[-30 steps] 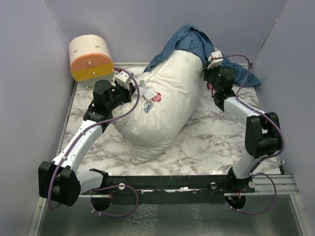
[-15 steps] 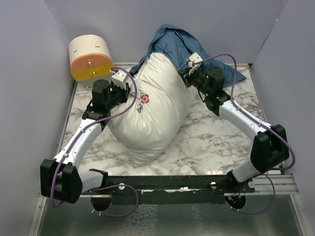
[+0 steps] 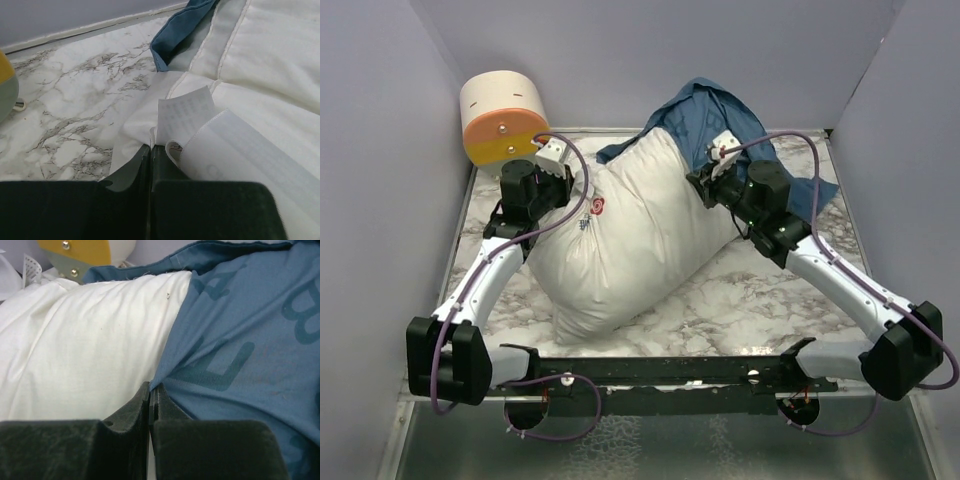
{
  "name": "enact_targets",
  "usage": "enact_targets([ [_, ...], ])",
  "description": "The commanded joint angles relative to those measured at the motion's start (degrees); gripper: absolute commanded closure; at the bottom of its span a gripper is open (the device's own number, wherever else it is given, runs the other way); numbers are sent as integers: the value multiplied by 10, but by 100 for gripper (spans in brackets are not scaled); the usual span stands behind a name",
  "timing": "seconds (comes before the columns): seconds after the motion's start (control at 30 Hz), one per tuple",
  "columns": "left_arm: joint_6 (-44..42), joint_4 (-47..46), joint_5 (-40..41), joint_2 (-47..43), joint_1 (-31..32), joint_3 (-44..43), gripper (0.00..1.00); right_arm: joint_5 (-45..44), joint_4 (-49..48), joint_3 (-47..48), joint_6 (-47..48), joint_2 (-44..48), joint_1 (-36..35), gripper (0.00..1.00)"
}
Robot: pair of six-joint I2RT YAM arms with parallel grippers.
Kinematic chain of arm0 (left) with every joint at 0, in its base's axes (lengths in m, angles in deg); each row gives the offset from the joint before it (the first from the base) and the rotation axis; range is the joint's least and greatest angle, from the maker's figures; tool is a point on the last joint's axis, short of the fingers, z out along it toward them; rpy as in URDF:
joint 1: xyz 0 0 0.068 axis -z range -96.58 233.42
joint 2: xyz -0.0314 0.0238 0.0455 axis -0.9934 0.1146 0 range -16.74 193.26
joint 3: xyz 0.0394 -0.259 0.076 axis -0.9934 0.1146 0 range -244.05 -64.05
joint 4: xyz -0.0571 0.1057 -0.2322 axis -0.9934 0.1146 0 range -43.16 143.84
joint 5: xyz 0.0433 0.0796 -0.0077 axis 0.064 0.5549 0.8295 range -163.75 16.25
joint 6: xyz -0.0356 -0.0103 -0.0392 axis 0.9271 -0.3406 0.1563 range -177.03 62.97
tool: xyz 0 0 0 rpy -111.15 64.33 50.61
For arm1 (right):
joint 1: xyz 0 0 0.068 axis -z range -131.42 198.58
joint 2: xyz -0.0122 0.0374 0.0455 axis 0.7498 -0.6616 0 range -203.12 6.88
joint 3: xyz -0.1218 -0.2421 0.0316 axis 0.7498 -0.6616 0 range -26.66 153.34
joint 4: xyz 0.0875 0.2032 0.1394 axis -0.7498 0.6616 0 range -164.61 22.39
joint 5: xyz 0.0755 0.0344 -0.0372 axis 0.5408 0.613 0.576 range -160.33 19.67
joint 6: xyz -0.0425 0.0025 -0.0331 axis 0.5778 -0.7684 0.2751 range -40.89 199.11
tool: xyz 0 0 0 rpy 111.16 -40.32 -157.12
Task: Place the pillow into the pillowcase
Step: Stuff the pillow into the pillowcase.
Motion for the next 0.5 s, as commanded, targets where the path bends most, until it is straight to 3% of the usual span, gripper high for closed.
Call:
enact_targets([
  [0.0, 24, -43, -20, 18, 1, 7, 89, -50, 20, 17, -49, -56, -28, 99],
  [0.07, 24, -44, -23, 14, 1, 7, 64, -78, 66, 37, -61, -99, -19, 99],
  [0.13, 10, -39, 11, -5, 1, 8, 40, -91, 46, 17, -78, -102, -19, 99],
  [0.23, -12, -31, 84, -56, 1, 17, 18, -117, 38, -7, -86, -83, -16, 91],
  [0.47, -37, 121, 110, -122, 1, -91, 13, -77, 43, -25, -84, 0, 17, 42],
])
